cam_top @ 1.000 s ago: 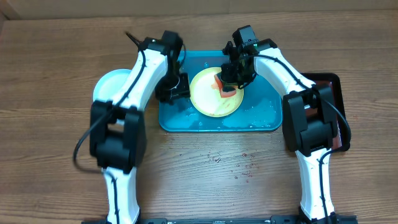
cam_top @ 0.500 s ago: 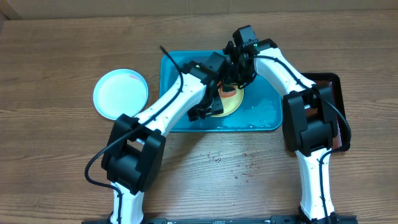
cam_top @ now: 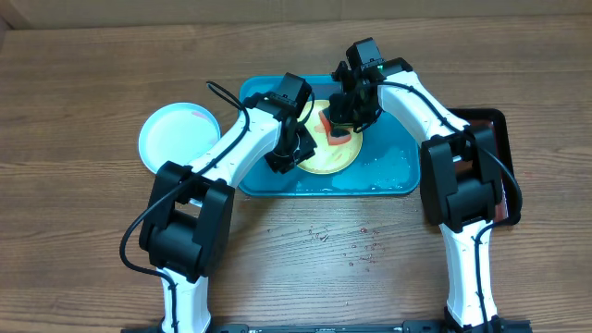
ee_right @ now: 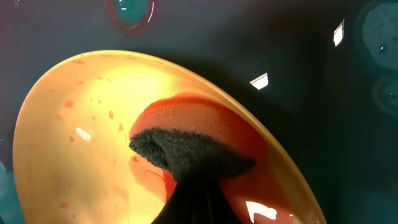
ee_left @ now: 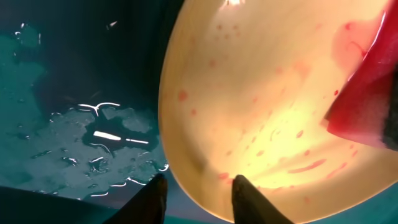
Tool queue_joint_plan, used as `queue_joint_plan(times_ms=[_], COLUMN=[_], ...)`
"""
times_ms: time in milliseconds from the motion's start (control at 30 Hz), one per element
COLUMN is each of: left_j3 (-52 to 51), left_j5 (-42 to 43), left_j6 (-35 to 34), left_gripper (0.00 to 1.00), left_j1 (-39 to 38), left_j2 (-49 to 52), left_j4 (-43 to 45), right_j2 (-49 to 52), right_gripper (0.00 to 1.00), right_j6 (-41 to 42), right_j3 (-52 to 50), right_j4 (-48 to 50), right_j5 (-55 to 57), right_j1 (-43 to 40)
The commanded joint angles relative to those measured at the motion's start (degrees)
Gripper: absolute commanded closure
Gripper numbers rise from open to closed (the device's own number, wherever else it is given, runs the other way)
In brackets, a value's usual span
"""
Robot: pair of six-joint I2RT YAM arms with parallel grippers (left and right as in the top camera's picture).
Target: Clean dirty plates on tray and stack at the side
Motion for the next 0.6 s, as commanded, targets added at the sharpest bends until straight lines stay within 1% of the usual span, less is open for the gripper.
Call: queue_joint_plan(times_ms=[0,67,333,400,433,533,567], left_j3=[-0.55,-0.63,-1.22,-2.12,-3.37,-6.05,-7.48], left_j5=[-4.76,-6.08,-6.45,-6.69,-6.75,-6.82,-6.88], left_j6=[-1.92,-2.34,-3.82,-5.49,-7.37,-8.28,-8.26], left_gripper=[0.67,0.67,0.68,0.68,0.67,0.67,0.71], left_j1=[-2.49,-3.41,-4.44,-4.17,-3.87,-3.5,-3.37], left_j2=[-0.15,-0.15,-0.15,-0.15,-0.15,-0.15,-0.15], left_j4=[0.15,0.15,0.22,0.31,0.92,4.15,6.67], right_j2=[1.9,1.9,1.9,1.9,1.9,1.9,1.9], right_gripper=[0.96,0.96,0.96,0.96,0.96,0.96,0.96], right_j6=[0.02,0.02,0.02,0.0,0.0,0.02,0.02], right_j3=[-2.29,-2.29,-2.29,-2.29,-2.29,-2.29,-2.29], right_j4=[-1.09,-1.14,-1.79,-1.77,-1.79,-1.77,-1.75], right_j5=[2.36,2.34,2.36,2.36,2.36,2.34,2.34], right_j1=[0.17,0.17,0.17,0.17,0.17,0.17,0.17])
